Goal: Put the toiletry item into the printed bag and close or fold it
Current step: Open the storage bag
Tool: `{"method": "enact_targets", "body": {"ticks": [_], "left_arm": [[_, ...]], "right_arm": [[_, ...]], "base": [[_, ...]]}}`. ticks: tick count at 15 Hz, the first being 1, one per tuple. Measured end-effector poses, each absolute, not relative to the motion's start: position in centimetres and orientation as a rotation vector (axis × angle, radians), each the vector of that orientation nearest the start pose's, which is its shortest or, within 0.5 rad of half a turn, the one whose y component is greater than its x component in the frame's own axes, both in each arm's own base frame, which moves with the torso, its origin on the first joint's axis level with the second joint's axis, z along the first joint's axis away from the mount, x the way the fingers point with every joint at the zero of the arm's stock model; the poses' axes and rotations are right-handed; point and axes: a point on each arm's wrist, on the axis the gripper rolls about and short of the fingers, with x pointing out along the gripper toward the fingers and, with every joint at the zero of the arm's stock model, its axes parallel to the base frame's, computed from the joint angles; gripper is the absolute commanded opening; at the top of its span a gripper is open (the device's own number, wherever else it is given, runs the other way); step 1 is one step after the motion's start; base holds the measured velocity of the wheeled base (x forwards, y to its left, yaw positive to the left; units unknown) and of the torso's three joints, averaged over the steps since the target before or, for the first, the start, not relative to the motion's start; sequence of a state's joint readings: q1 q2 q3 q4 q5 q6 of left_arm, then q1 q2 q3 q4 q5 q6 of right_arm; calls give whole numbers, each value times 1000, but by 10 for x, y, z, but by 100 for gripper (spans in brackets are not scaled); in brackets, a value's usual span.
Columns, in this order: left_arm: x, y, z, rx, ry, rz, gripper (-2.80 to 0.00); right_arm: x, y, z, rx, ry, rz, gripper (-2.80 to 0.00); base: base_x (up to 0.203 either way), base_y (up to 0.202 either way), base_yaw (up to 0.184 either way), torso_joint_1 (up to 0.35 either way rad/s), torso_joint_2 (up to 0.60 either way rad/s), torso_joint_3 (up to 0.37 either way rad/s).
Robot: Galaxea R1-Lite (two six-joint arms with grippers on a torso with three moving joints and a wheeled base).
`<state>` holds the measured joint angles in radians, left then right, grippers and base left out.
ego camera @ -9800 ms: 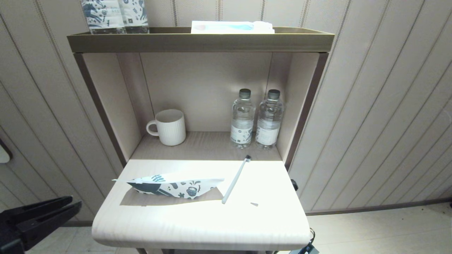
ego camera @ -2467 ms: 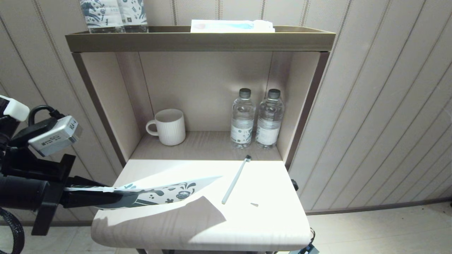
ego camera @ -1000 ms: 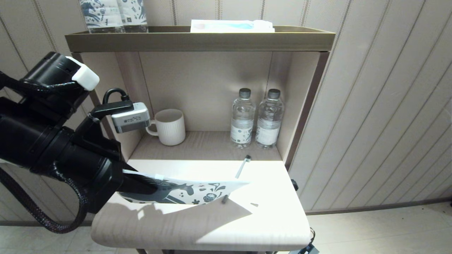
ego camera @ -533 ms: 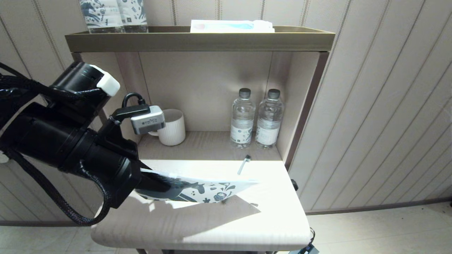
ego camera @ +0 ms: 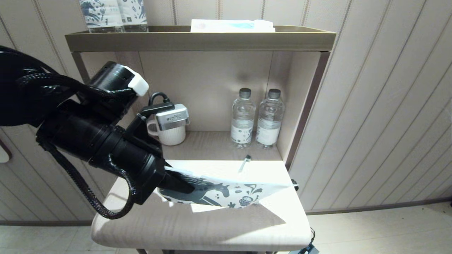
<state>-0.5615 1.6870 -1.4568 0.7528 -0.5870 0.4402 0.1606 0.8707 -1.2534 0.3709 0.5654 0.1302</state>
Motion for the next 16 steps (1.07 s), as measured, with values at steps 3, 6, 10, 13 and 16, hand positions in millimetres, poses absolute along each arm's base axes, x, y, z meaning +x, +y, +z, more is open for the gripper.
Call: {"method": "enact_targets", "body": {"ticks": [3,6,10,13,16], "left_arm": [[234,-176,238,366,804,-1304,-280],[246,-188,228,386,775,-1300,-280],[254,-198,216,407,779,-1295,-280],[254,-196,213,405,791,-1292,-280],[252,-184,212,388,780,-1269,-280]], "right_arm": [[100,53,374,132,187,957,-280],[146,114,354,23,323,995,-280],[173,176,324,-175,399,960,-280],[182,194,310,-254,424,989,-280],[183,209,305,-284,431,1014,-280]], "base": [[0,0,0,0,0,0],[0,0,0,0,0,0],[0,0,0,0,0,0],[0,0,0,0,0,0],[0,0,0,0,0,0]]}}
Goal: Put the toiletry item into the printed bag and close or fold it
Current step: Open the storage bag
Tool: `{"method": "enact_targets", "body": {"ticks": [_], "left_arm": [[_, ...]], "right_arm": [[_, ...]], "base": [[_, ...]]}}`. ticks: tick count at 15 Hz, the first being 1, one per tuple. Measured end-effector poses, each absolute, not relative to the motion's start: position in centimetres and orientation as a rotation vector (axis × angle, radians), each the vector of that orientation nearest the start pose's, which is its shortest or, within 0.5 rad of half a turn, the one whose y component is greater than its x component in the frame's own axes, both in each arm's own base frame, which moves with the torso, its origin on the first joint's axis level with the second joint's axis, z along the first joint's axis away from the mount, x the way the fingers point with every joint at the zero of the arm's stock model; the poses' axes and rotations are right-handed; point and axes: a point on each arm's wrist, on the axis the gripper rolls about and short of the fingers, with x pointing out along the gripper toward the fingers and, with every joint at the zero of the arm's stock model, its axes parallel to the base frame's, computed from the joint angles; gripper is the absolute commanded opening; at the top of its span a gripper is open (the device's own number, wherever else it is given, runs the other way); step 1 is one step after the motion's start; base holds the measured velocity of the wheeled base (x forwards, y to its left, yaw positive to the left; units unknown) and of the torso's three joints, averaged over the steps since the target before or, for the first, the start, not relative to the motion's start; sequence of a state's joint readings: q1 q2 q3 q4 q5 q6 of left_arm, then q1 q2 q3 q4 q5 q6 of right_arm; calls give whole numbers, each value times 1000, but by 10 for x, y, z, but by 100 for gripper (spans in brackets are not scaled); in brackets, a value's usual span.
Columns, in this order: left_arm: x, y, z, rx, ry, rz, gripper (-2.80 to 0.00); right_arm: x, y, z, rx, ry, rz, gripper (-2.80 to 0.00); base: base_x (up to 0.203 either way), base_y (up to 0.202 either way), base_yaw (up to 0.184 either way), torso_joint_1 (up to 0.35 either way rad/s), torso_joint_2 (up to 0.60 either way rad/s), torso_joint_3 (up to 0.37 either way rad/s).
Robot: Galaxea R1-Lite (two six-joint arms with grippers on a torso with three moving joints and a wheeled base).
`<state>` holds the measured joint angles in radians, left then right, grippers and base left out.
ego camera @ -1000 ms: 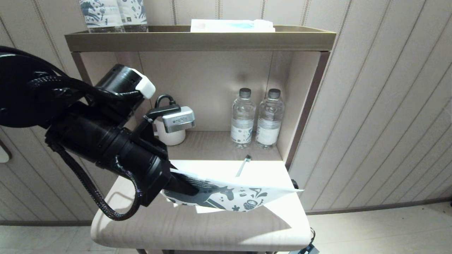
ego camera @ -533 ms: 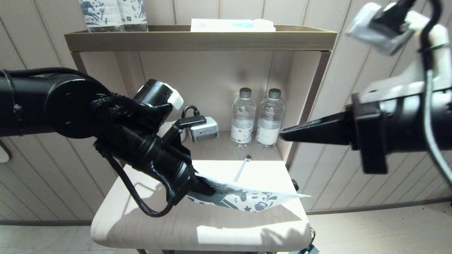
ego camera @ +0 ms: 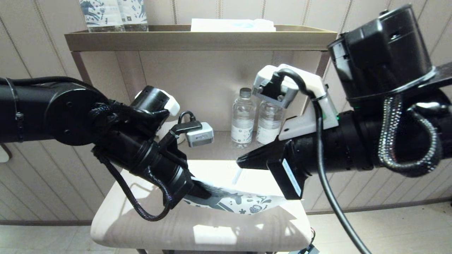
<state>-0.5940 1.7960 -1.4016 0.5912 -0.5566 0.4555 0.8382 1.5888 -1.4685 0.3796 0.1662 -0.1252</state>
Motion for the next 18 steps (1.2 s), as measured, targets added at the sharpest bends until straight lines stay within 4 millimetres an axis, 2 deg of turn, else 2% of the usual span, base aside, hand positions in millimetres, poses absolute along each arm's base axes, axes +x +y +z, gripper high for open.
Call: {"method": "enact_targets", "body": {"ticks": [5,9,12,18], "left_arm": [[259,-171,210,361,682,-1224,-280],[258,-168,210,337,677,-1253,-280],[260,-166,211,335,670,-1248,-280],[265,-162,211,327,678,-1229,-280]], "right_arm": [[188,231,303,-334,412,1018,-280],[181,250,296,-379,416,1068,-280],[181,255,288,-402,457,1077,-280],[186,259,288,-408,443,1076,-280]], "base": [[0,0,0,0,0,0],[0,0,0,0,0,0],[0,0,0,0,0,0],[0,0,0,0,0,0]]}}
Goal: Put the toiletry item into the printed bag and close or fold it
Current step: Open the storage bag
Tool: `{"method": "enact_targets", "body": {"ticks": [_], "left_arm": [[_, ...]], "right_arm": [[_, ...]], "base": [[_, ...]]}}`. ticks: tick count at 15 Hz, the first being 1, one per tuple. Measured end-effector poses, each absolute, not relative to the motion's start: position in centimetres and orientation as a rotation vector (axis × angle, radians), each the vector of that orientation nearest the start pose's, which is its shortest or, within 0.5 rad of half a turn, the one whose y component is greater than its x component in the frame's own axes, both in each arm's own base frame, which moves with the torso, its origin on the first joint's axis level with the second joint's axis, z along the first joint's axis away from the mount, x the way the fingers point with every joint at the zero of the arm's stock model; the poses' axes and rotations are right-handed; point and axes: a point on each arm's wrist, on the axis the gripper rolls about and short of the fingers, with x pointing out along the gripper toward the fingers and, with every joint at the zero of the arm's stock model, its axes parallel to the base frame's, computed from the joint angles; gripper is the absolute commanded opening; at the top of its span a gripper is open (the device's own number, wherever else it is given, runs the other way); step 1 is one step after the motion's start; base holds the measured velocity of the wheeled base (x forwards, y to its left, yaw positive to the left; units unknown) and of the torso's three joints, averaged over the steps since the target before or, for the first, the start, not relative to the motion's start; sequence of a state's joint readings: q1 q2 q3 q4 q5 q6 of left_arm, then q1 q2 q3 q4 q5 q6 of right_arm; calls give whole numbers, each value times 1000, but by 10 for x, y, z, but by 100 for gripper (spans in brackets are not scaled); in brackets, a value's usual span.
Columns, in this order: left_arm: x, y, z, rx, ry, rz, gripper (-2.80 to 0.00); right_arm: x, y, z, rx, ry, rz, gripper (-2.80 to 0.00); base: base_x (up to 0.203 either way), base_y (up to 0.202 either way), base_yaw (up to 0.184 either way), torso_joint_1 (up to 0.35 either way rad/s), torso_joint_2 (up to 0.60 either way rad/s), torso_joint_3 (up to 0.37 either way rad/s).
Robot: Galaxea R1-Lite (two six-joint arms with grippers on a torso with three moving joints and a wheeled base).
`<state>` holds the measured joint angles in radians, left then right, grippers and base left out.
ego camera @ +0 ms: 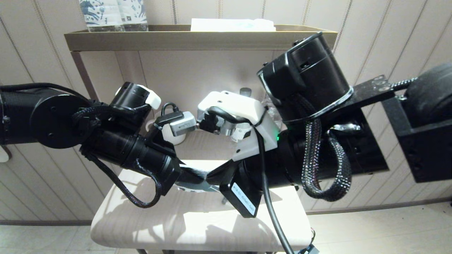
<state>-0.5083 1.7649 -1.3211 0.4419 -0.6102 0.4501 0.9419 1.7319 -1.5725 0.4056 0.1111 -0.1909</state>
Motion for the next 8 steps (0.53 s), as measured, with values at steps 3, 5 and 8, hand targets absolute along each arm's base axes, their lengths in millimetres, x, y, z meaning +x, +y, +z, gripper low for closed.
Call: {"method": "enact_targets", "body": {"ticks": [3,5,8], "left_arm": [[265,-162,211,326,678,-1228,-280],[266,-161,211,325,678,-1223,-280],[267,-160,212,323,677,-1220,-280]], "right_arm": [[189,264,282,-412,458,1078,-280],[188,266,281,-422,460,1084,-280],[189,267,280,-438,456,1088,-280]], "base": [[0,0,0,0,0,0],[0,0,0,0,0,0],[0,0,0,0,0,0]]}}
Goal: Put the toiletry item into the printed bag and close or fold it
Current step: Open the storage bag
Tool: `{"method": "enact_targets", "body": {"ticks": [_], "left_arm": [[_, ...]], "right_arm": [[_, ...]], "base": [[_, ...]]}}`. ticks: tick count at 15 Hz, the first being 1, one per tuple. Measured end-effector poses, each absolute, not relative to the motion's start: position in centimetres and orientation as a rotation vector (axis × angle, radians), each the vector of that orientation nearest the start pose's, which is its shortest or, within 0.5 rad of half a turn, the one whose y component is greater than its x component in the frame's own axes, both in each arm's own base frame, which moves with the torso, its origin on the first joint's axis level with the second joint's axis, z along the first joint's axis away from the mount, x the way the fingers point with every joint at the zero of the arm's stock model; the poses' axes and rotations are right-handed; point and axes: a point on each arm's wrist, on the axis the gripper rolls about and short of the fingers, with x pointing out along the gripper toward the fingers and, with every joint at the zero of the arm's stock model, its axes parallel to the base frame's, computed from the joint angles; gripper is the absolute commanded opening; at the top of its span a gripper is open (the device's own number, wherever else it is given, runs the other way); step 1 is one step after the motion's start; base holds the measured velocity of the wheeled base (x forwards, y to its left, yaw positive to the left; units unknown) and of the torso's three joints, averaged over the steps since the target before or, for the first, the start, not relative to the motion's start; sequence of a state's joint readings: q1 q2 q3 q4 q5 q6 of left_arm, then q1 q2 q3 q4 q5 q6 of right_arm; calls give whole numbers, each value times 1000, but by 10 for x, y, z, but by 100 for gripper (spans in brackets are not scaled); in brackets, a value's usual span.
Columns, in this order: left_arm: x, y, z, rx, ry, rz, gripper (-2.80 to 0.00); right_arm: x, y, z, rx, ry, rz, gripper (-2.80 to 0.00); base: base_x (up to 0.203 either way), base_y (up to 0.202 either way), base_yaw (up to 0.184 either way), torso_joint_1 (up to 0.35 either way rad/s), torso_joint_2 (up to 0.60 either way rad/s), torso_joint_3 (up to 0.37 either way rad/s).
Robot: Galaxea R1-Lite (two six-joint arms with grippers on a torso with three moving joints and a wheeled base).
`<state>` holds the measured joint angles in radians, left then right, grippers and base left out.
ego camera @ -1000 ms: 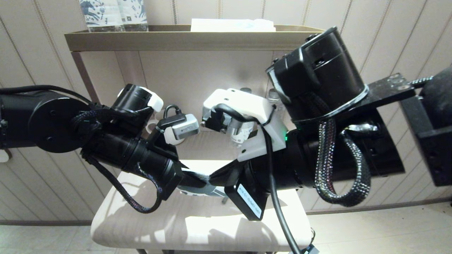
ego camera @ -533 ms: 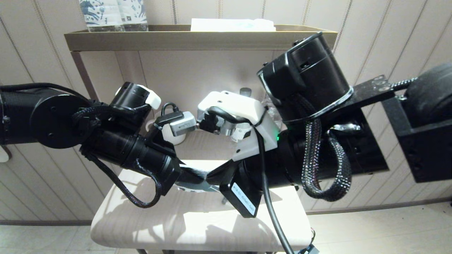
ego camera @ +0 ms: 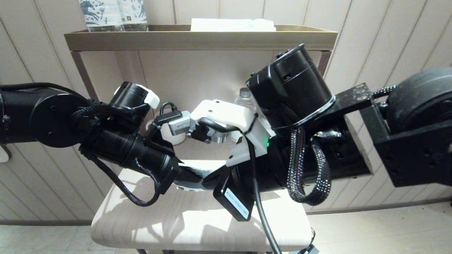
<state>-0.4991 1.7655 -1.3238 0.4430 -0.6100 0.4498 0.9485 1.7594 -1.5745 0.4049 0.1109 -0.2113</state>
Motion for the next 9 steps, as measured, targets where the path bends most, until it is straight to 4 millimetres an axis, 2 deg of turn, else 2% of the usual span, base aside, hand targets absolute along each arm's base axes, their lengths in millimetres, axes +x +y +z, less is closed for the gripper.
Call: {"method": "enact_targets", "body": {"ticks": [9], "left_arm": [[269,-161,211,324,680,-1218,-280]], "right_arm": [[187,267,283,-509,416,1013,-280]], "base": [[0,0,0,0,0,0]]}}
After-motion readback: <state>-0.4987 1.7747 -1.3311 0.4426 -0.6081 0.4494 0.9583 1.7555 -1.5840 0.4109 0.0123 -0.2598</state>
